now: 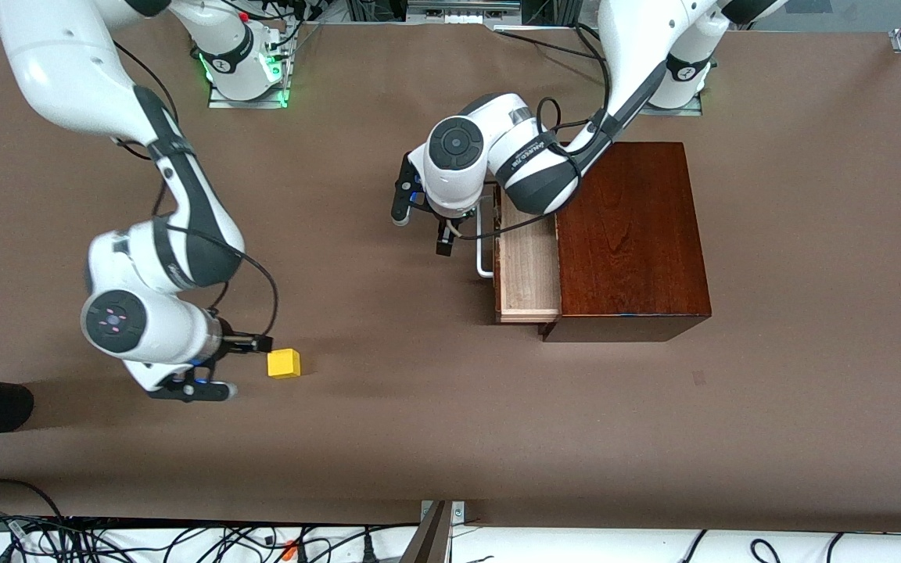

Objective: Open drawer, take yellow block, close drawer
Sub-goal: 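Place the cube on the table with the right gripper and withdraw, then push the drawer into the box with the left gripper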

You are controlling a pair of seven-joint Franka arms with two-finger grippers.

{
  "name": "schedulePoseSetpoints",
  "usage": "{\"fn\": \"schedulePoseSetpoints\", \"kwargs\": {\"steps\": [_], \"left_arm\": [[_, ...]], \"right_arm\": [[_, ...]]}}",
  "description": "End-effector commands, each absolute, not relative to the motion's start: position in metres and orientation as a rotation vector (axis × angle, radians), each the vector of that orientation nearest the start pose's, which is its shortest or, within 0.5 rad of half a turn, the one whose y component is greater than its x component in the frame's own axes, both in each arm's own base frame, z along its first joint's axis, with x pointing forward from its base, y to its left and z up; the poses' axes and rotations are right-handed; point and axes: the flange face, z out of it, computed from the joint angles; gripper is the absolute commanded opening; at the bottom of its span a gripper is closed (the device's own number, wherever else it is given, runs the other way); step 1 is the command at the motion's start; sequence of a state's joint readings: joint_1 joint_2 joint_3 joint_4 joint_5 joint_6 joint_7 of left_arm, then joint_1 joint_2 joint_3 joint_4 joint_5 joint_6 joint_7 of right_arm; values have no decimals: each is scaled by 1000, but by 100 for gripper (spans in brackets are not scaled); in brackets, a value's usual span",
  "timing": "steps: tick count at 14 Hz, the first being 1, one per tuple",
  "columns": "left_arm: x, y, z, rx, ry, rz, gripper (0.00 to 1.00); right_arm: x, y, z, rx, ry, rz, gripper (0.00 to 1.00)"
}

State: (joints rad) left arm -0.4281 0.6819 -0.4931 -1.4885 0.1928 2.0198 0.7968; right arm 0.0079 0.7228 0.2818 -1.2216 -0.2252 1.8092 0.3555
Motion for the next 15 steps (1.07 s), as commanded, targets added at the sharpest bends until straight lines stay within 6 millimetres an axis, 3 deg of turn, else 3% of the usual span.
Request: {"fn": "schedulePoseSetpoints", "kwargs": {"steps": [1,4,9,12,15], "left_arm": [[465,-520,294,-2053,2388,170,100],[465,-517,277,-2035,2358,216,100],[471,-505,271,-2011,2331,287,100],[475,-495,277,-2010,2304,349,100],[480,-489,278,-2014,2284,372,100]], "right_arm": [[692,104,392,-3232,163,162,100],[654,73,444,-3225,195,129,100],[619,16,518,-3240,189,108,100],[599,-16,539,-3196,178,87,100],[561,-18,557,-3211,192,56,100]]}}
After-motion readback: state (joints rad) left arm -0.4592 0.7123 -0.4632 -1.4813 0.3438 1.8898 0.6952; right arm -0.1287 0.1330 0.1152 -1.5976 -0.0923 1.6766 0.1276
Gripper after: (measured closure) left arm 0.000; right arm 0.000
